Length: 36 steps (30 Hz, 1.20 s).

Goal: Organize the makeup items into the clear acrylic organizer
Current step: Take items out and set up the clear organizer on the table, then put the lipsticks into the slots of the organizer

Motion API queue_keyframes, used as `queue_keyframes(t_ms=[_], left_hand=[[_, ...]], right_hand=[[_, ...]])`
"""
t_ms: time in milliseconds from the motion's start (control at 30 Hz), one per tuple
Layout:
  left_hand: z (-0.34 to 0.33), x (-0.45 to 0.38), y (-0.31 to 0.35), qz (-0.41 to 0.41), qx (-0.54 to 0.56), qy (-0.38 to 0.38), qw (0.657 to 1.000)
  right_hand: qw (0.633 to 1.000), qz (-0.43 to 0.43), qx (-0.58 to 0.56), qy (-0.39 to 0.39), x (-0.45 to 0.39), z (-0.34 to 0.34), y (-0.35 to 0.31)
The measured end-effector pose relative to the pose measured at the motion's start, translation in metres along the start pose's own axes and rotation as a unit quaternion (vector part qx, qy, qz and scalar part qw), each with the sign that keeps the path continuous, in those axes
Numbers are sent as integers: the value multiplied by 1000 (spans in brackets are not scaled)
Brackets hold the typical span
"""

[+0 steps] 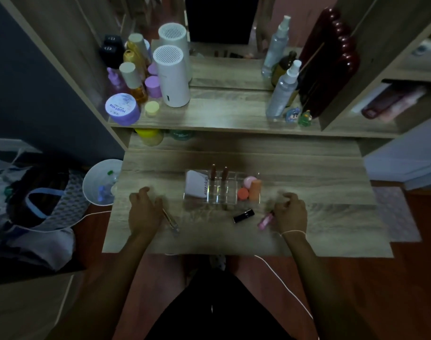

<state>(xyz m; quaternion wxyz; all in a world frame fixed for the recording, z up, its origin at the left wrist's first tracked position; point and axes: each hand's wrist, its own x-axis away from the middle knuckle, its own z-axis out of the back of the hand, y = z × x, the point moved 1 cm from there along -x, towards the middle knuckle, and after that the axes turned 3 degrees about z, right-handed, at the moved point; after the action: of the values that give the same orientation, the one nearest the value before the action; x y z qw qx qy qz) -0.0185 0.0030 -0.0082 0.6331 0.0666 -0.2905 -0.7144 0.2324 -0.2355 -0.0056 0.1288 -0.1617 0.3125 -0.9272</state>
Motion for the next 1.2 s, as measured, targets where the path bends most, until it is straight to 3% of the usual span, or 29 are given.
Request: queue_keyframes(t_ms=[100,267,600,900,1200], left_hand=[[-8,10,-7,28,-28,-40,998],[-21,18,-4,-6,-28,-60,998],[-22,25,-12,-19,15,-74,997],[-9,30,-18,-47,36,-108,992],[15,33,14,-120,138,-137,974]], right_hand=[[998,-56,13,-35,19,-12,14],[995,-84,29,-35,29,-25,12],[996,-76,41,-32,41,-32,3],[996,-52,-28,-60,75,-26,5],[991,61,-67,-96,83,-11,-35]])
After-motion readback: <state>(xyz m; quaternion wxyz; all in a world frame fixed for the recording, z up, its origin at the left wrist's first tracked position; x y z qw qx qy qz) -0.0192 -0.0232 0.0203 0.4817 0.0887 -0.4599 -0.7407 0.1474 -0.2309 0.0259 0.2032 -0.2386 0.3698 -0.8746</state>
